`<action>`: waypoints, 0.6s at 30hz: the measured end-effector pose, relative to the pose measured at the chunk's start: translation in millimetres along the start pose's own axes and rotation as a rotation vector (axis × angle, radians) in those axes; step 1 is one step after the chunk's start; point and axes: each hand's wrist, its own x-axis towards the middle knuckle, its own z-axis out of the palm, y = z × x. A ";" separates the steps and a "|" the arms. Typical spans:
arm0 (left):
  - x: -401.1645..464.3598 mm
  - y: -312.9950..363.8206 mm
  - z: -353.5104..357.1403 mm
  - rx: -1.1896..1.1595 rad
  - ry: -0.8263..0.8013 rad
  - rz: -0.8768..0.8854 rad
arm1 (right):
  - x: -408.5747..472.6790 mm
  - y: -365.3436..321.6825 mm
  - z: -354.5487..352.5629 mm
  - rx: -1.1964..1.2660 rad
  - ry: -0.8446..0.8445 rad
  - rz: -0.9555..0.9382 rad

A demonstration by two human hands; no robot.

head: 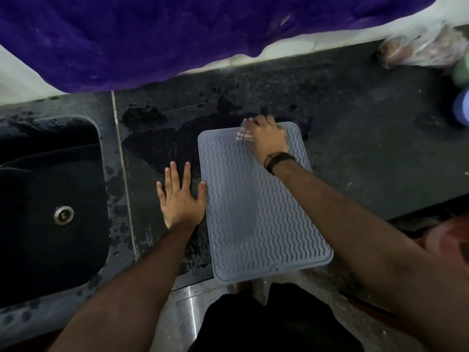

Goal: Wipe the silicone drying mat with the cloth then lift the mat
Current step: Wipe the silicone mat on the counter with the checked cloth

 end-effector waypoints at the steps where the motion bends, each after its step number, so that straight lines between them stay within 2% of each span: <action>1: -0.1 0.3 -0.2 -0.010 -0.003 -0.001 | 7.4 -0.7 2.8 -0.028 -0.044 -0.015; 3: -0.2 0.8 -0.6 -0.016 0.001 -0.002 | 6.6 0.6 12.1 -0.062 -0.092 -0.029; 8: -0.2 1.6 0.2 -0.005 0.002 -0.004 | -62.4 9.9 28.0 0.014 -0.003 -0.070; 14: -0.8 0.9 -1.1 0.005 -0.005 -0.007 | -157.1 11.7 32.1 0.005 -0.005 -0.090; 18: -0.7 1.8 -1.3 0.000 0.003 -0.003 | -182.8 13.1 22.2 0.036 -0.033 -0.126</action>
